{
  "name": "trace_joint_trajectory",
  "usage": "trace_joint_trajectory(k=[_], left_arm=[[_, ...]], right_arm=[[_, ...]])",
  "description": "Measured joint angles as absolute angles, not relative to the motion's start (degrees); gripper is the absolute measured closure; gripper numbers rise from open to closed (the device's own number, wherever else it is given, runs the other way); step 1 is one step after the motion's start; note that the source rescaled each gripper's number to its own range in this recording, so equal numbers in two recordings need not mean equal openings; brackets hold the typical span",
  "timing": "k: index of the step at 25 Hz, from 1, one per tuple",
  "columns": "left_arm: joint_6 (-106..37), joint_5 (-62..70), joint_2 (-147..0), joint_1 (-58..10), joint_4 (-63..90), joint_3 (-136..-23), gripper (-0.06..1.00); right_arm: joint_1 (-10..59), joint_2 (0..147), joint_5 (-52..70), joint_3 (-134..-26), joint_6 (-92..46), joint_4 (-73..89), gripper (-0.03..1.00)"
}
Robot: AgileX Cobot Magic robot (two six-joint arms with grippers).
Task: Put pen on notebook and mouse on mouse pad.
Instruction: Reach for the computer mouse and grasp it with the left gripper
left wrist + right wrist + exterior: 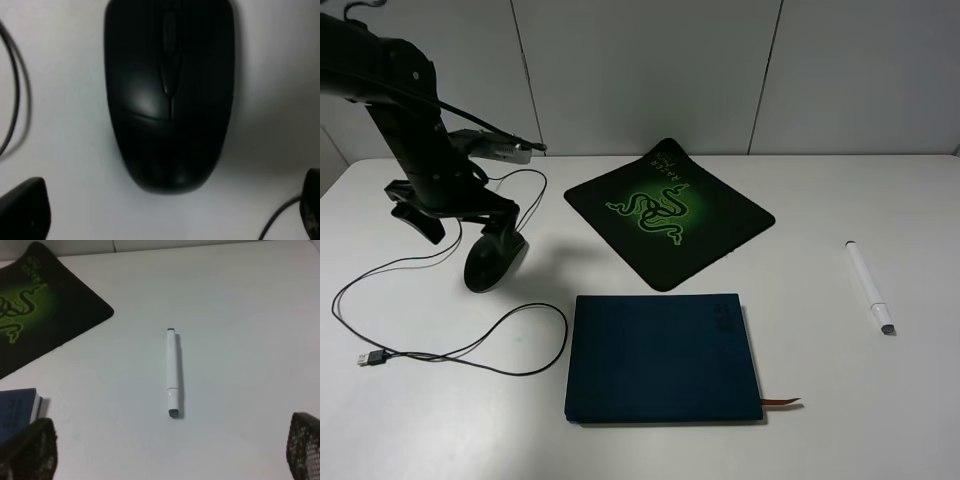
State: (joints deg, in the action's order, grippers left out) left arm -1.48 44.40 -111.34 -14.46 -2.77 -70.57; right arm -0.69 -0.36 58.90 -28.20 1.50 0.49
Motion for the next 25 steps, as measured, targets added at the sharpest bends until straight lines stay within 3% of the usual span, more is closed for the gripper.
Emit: trace_joint_trajectory(k=[22, 25], left_arm=[[-1.5, 33.5, -119.8, -14.5, -2.8, -70.7, -0.06], [-1.5, 33.5, -119.9, -14.5, -2.8, -70.9, -0.01]], right_arm=[[-0.7, -0.4, 58.9, -28.2, 1.5, 0.5, -0.03], [-0.7, -0.4, 58.9, -28.2, 1.5, 0.5, -0.03]])
